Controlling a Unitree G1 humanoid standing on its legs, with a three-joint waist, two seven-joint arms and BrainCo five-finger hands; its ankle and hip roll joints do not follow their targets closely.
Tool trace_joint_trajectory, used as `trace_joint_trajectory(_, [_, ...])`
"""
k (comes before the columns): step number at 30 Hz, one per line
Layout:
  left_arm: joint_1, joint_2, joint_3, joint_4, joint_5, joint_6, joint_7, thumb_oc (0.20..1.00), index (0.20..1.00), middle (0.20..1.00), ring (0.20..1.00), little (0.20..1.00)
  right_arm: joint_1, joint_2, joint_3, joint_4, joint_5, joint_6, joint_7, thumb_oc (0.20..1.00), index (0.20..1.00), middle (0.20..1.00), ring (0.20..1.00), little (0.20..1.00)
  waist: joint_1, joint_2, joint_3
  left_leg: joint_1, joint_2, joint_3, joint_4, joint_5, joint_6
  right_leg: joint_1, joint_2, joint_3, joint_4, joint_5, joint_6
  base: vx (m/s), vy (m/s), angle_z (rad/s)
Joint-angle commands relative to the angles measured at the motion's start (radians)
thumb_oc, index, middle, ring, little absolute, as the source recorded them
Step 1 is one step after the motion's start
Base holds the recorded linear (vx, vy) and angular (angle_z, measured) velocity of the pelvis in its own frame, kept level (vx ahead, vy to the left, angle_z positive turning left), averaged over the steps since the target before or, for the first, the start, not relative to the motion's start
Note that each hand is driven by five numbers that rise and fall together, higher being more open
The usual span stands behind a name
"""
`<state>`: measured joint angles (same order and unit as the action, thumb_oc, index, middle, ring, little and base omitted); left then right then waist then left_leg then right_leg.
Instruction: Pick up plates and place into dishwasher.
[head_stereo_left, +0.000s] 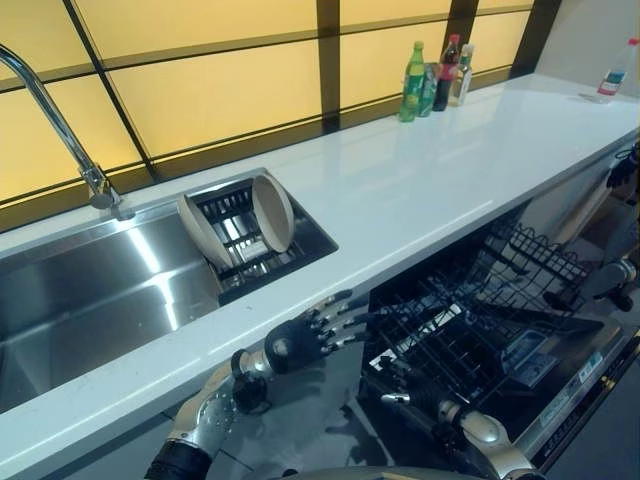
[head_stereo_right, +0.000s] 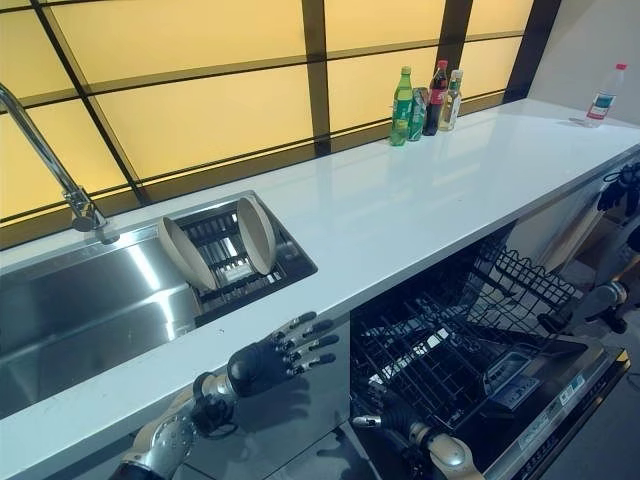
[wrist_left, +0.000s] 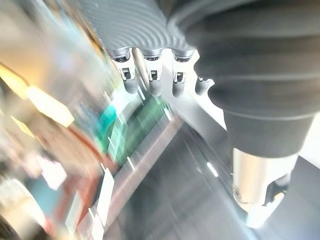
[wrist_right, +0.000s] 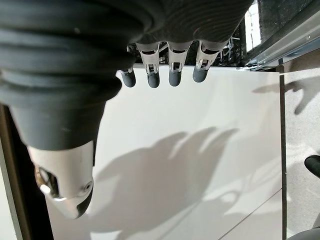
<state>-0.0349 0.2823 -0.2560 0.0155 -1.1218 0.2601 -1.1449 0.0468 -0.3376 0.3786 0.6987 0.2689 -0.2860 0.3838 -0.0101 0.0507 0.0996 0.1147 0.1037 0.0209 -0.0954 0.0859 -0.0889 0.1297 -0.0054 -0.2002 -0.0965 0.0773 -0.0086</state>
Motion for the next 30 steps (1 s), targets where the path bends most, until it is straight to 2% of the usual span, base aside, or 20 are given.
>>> trace_joint_trajectory(1, [-0.14,0.012,0.054,-0.108,-0.172,-0.12,0.146,1.0,1.0,1.0,1.0,1.0,-0.033,0.042,-0.008,-0.063,0.024,-0.033,0.001,1.0,1.0,1.0,1.0,1.0,0.001,-0.042,0.03,0.014,-0.06,0.012,0.008,-0.101,0.046,0.03,-0.068,0.025,0.009,-0.071,0.079,0.03,0.004,0.01])
trace_joint_trajectory(2, [-0.155,0.034,0.084,-0.137,-0.152,-0.204,0.231,1.0,1.0,1.0,1.0,1.0,-0.02,0.043,-0.007,-0.07,0.022,-0.037,0.005,1.0,1.0,1.0,1.0,1.0,0.001,-0.043,0.026,0.013,-0.061,0.01,0.008,-0.1,0.045,0.031,-0.069,0.025,0.009,-0.073,0.08,0.0,0.0,0.0])
trace_joint_trajectory(3, [-0.159,0.042,0.096,-0.144,-0.146,-0.215,0.258,1.0,1.0,1.0,1.0,1.0,-0.016,0.044,-0.007,-0.075,0.021,-0.036,0.005,1.0,1.0,1.0,1.0,1.0,0.001,-0.043,0.025,0.013,-0.062,0.009,0.008,-0.1,0.045,0.031,-0.069,0.024,0.009,-0.073,0.081,0.0,0.0,0.0])
trace_joint_trajectory(5, [-0.186,0.12,0.194,-0.158,0.043,-0.472,0.499,1.0,1.0,1.0,1.0,1.0,0.028,0.046,-0.014,-0.134,0.032,-0.033,0.007,1.0,1.0,1.0,1.0,1.0,0.001,-0.043,0.018,0.013,-0.065,0.004,0.008,-0.1,0.044,0.035,-0.072,0.02,0.009,-0.078,0.085,0.04,0.031,0.02])
trace_joint_trajectory(6, [-0.193,0.147,0.229,-0.154,0.161,-0.553,0.595,1.0,1.0,1.0,1.0,1.0,0.046,0.046,-0.017,-0.162,0.04,-0.033,0.005,1.0,1.0,1.0,1.0,1.0,0.0,-0.042,0.015,0.013,-0.066,0.002,0.008,-0.099,0.043,0.037,-0.073,0.017,0.009,-0.079,0.087,0.04,0.04,0.0])
trace_joint_trajectory(7, [-0.197,0.201,0.262,-0.147,0.324,-0.647,0.741,1.0,1.0,1.0,1.0,1.0,0.062,0.043,-0.024,-0.189,0.05,-0.036,0.008,1.0,1.0,1.0,1.0,1.0,0.0,-0.041,0.014,0.014,-0.067,0.003,0.008,-0.098,0.042,0.039,-0.074,0.014,0.009,-0.08,0.088,0.05,0.047,0.02])
trace_joint_trajectory(8, [-0.206,0.276,0.295,-0.12,0.563,-0.748,0.937,1.0,1.0,1.0,1.0,1.0,0.074,0.037,-0.03,-0.22,0.071,-0.041,0.007,1.0,1.0,1.0,1.0,1.0,0.0,-0.038,0.01,0.013,-0.069,0.002,0.008,-0.097,0.041,0.038,-0.075,0.012,0.009,-0.081,0.091,0.05,0.049,0.03])
trace_joint_trajectory(9, [-0.229,0.338,0.322,-0.084,0.679,-0.786,1.041,1.0,1.0,1.0,1.0,1.0,0.08,0.029,-0.033,-0.245,0.089,-0.044,0.0,1.0,1.0,1.0,1.0,1.0,-0.002,-0.035,0.006,0.01,-0.07,0.003,0.008,-0.095,0.041,0.037,-0.075,0.009,0.009,-0.082,0.092,0.05,0.05,0.05])
trace_joint_trajectory(10, [-0.259,0.401,0.354,-0.045,0.817,-0.801,1.135,1.0,1.0,1.0,1.0,1.0,0.083,0.018,-0.037,-0.262,0.111,-0.052,0.001,1.0,1.0,1.0,1.0,1.0,-0.004,-0.033,0.002,0.008,-0.07,0.005,0.008,-0.093,0.04,0.036,-0.074,0.006,0.009,-0.084,0.092,0.05,0.05,0.07])
trace_joint_trajectory(12, [-0.319,0.516,0.383,0.056,0.947,-0.804,1.265,1.0,1.0,1.0,1.0,1.0,0.083,0.002,-0.036,-0.291,0.139,-0.061,-0.004,1.0,1.0,1.0,1.0,1.0,-0.01,-0.027,-0.007,0.003,-0.072,0.013,0.008,-0.091,0.039,0.031,-0.075,0.002,0.009,-0.083,0.095,0.05,0.055,0.11])
trace_joint_trajectory(14, [-0.368,0.641,0.357,0.151,1.141,-0.804,1.428,1.0,1.0,1.0,1.0,1.0,0.083,-0.02,-0.032,-0.326,0.162,-0.05,-0.007,1.0,1.0,1.0,1.0,1.0,-0.022,-0.019,-0.01,0.001,-0.072,0.024,0.008,-0.089,0.039,0.024,-0.073,0.005,0.011,-0.08,0.098,0.03,0.061,0.1])
trace_joint_trajectory(15, [-0.392,0.699,0.332,0.182,1.204,-0.785,1.495,1.0,1.0,1.0,1.0,1.0,0.087,-0.032,-0.032,-0.34,0.175,-0.047,-0.005,1.0,1.0,1.0,1.0,1.0,-0.028,-0.016,-0.01,0.0,-0.073,0.028,0.008,-0.088,0.04,0.021,-0.073,0.008,0.011,-0.077,0.099,0.03,0.057,0.05])
trace_joint_trajectory(16, [-0.418,0.754,0.305,0.223,1.178,-0.782,1.522,1.0,1.0,1.0,1.0,1.0,0.095,-0.045,-0.033,-0.354,0.187,-0.049,0.0,1.0,1.0,1.0,1.0,1.0,-0.035,-0.015,-0.01,-0.001,-0.074,0.033,0.008,-0.087,0.042,0.018,-0.074,0.011,0.012,-0.075,0.101,0.03,0.052,0.02])
trace_joint_trajectory(18, [-0.427,0.808,0.288,0.244,1.334,-0.752,1.625,1.0,1.0,1.0,1.0,1.0,0.102,-0.061,-0.042,-0.348,0.193,-0.072,0.025,1.0,1.0,1.0,1.0,1.0,-0.041,-0.012,-0.007,0.002,-0.073,0.041,0.008,-0.088,0.043,0.016,-0.074,0.014,0.015,-0.076,0.101,0.03,0.043,0.0])
trace_joint_trajectory(19, [-0.431,0.808,0.284,0.246,1.337,-0.752,1.629,1.0,1.0,1.0,1.0,1.0,0.102,-0.06,-0.043,-0.347,0.193,-0.072,0.025,1.0,1.0,1.0,1.0,1.0,-0.04,-0.013,-0.007,0.003,-0.073,0.042,0.008,-0.088,0.043,0.016,-0.074,0.014,0.015,-0.076,0.101,0.04,0.055,-0.01])
trace_joint_trajectory(20, [-0.454,0.882,0.245,0.287,1.462,-0.708,1.713,1.0,1.0,1.0,1.0,1.0,0.103,-0.086,-0.041,-0.356,0.206,-0.076,0.038,1.0,1.0,1.0,1.0,1.0,-0.049,-0.008,-0.005,0.006,-0.074,0.048,0.008,-0.09,0.044,0.015,-0.074,0.017,0.016,-0.074,0.103,0.03,0.044,-0.02])
trace_joint_trajectory(22, [-0.473,0.898,0.218,0.313,1.464,-0.707,1.725,1.0,1.0,1.0,1.0,1.0,0.104,-0.089,-0.041,-0.359,0.209,-0.076,0.039,1.0,1.0,1.0,1.0,1.0,-0.049,-0.009,-0.004,0.007,-0.075,0.049,0.008,-0.091,0.044,0.015,-0.074,0.019,0.016,-0.073,0.103,0.03,0.042,-0.03])
trace_joint_trajectory(24, [-0.507,0.967,0.121,0.409,1.55,-0.656,1.722,1.0,1.0,1.0,1.0,1.0,0.096,-0.122,-0.033,-0.361,0.23,-0.077,0.045,1.0,1.0,1.0,1.0,1.0,-0.063,-0.001,-0.001,0.013,-0.077,0.062,0.008,-0.094,0.045,0.015,-0.076,0.024,0.016,-0.069,0.107,0.06,0.069,-0.04])
trace_joint_trajectory(26, [-0.533,1.003,0.044,0.451,1.551,-0.625,1.666,1.0,1.0,1.0,1.0,1.0,0.096,-0.144,-0.035,-0.372,0.246,-0.078,0.047,1.0,1.0,1.0,1.0,1.0,-0.068,0.002,0.002,0.016,-0.078,0.07,0.008,-0.095,0.047,0.015,-0.078,0.027,0.015,-0.066,0.111,0.04,0.063,-0.14])
trace_joint_trajectory(30, [-0.554,1.036,-0.041,0.458,1.64,-0.551,1.56,1.0,1.0,1.0,1.0,1.0,0.087,-0.176,-0.047,-0.406,0.263,-0.1,0.027,1.0,1.0,1.0,1.0,1.0,-0.075,0.01,0.013,0.02,-0.08,0.075,0.008,-0.097,0.047,0.012,-0.079,0.032,0.017,-0.064,0.116,0.03,0.064,-0.05])
